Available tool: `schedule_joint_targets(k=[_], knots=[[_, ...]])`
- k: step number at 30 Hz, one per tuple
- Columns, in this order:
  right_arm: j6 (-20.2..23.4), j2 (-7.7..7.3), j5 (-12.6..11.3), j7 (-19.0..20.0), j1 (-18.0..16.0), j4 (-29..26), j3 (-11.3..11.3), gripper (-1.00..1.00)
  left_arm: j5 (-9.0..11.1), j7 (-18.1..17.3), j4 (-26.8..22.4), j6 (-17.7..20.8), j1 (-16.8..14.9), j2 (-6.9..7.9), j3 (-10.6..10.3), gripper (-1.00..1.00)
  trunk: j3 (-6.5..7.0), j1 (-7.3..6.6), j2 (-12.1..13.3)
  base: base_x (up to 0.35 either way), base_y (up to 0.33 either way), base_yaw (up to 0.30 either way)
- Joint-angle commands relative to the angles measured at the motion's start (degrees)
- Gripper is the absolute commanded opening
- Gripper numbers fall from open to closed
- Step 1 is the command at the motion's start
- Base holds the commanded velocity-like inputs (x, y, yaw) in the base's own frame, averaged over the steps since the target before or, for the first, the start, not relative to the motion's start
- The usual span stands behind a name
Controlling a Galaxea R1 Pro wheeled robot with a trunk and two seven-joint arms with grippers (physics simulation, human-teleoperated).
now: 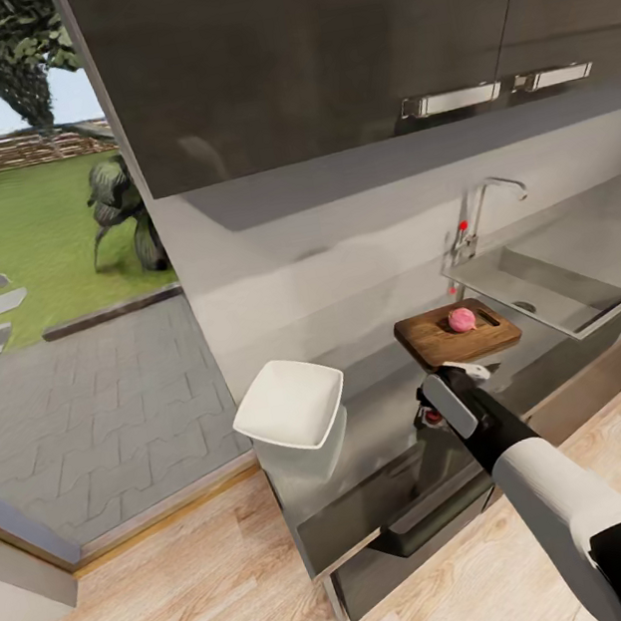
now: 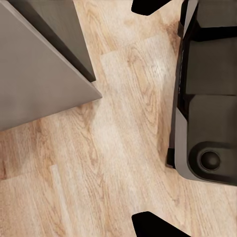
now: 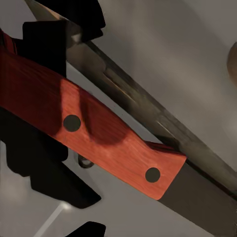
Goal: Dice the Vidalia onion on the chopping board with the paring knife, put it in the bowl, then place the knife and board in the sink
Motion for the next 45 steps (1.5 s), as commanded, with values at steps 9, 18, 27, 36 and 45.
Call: schedule_joint_targets(k=[9, 18, 27, 36, 45], knots=[[0.8, 0.11, 0.2, -0.3, 0.0, 0.3, 0.1, 1.0, 0.4, 0.3, -0.1, -0.1, 0.0, 0.05, -0.2, 1.0, -0.11, 0.05, -0.1, 0.0, 0.0, 0.0], [0.4, -0.3, -0.8, -0.3, 0.0, 0.2, 0.0, 1.0, 0.4, 0.3, 0.2, -0.1, 0.0, 0.05, -0.1, 1.0, -0.11, 0.05, -0.1, 0.0, 0.0, 0.0], [0.4, -0.33, -2.9, -0.3, 0.0, 0.0, -1.6, 1.0, 0.4, 0.3, 0.0, -0.1, 0.0, 0.05, -0.1, 1.0, -0.11, 0.05, -0.1, 0.0, 0.0, 0.0], [0.3, -0.26, -3.2, -0.3, 0.0, 0.6, -3.2, 1.0, 0.4, 0.3, -0.2, -0.1, 0.0, 0.05, -0.1, 1.0, -0.11, 0.05, -0.1, 0.0, 0.0, 0.0], [0.3, -0.1, -3.5, -0.3, 0.0, 0.6, -3.2, 1.0, 0.4, 0.3, -0.2, -0.1, 0.0, 0.05, -0.1, 1.0, -0.11, 0.05, -0.1, 0.0, 0.0, 0.0]])
